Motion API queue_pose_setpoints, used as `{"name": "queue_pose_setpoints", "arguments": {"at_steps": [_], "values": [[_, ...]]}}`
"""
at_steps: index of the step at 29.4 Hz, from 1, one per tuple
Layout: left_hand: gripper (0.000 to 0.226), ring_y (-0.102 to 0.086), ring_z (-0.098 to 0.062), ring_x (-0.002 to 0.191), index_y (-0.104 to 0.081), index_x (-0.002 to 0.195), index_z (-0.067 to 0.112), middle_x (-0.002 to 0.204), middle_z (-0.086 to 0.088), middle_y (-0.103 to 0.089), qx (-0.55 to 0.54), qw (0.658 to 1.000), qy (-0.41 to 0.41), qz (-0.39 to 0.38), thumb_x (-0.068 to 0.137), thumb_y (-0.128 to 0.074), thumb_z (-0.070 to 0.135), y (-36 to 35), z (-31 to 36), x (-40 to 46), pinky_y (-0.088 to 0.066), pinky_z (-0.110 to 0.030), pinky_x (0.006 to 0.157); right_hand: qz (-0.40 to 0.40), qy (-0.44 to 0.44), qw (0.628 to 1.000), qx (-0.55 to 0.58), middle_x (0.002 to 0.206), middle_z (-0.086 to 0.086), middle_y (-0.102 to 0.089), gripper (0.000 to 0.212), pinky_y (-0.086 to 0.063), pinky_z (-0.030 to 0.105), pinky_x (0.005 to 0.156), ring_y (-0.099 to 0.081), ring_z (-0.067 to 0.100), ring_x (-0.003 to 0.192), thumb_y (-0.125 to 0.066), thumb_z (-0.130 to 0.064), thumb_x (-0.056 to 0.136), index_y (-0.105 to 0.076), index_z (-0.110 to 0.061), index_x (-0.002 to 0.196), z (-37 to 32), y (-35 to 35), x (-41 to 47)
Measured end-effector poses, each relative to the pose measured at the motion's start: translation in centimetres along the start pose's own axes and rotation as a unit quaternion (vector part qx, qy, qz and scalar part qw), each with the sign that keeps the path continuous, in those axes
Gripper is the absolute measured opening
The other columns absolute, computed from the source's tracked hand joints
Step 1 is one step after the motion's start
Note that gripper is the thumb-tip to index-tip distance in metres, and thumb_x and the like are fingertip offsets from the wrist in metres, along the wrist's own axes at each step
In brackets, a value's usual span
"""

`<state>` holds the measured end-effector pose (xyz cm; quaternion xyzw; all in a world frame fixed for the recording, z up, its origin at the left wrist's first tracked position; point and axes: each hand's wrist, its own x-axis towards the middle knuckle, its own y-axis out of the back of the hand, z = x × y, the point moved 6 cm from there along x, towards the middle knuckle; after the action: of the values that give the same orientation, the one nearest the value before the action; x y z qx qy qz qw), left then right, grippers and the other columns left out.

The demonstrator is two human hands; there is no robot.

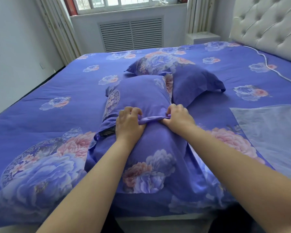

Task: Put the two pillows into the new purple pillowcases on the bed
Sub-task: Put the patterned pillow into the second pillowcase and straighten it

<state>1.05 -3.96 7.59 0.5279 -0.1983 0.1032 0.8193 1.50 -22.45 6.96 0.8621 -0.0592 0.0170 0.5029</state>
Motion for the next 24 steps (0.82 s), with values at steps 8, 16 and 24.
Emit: {"name": "queue_pose_setpoints", "arguments": {"at_steps": [8, 16, 24], "values": [[0.04, -0.056, -0.027, 0.113, -0.064, 0.115, 0.014, 0.124, -0.006, -0.061, 0.012, 0.968, -0.25, 0.01, 0.087, -0.052, 0.041, -2.2, 8.5, -10.1, -0.043, -0.039, 0.097, -0.063, -0.163, 0.961, 0.212, 0.054, 0.004, -0.055, 0.054, -0.043, 0.032, 0.053, -0.054, 0.025, 0.054, -0.04, -0.055, 0.093, -0.051, -0.011, 0.064, 7.8, -2.2, -8.6], [0.043, -0.048, -0.019, 0.13, -0.058, 0.126, 0.009, 0.136, -0.006, -0.055, -0.058, 0.983, -0.176, -0.018, 0.095, -0.037, 0.031, -3.5, 8.1, -9.3, -0.022, -0.036, 0.113, -0.229, -0.335, 0.715, 0.569, 0.1, 0.013, -0.068, 0.054, -0.053, 0.033, 0.072, -0.064, 0.025, 0.094, -0.042, -0.057, 0.091, -0.059, -0.007, 0.102, 6.8, -8.2, -16.0], [0.029, -0.048, -0.011, 0.127, -0.063, 0.12, 0.013, 0.131, 0.003, -0.059, -0.181, 0.972, -0.125, -0.085, 0.092, -0.055, 0.014, -2.2, 7.1, -8.0, -0.036, -0.024, 0.104, -0.161, -0.424, 0.465, 0.76, 0.092, 0.018, -0.067, 0.047, -0.058, 0.038, 0.059, -0.063, 0.03, 0.086, -0.057, -0.042, 0.09, -0.063, 0.003, 0.099, 3.5, -9.9, -17.1]]}}
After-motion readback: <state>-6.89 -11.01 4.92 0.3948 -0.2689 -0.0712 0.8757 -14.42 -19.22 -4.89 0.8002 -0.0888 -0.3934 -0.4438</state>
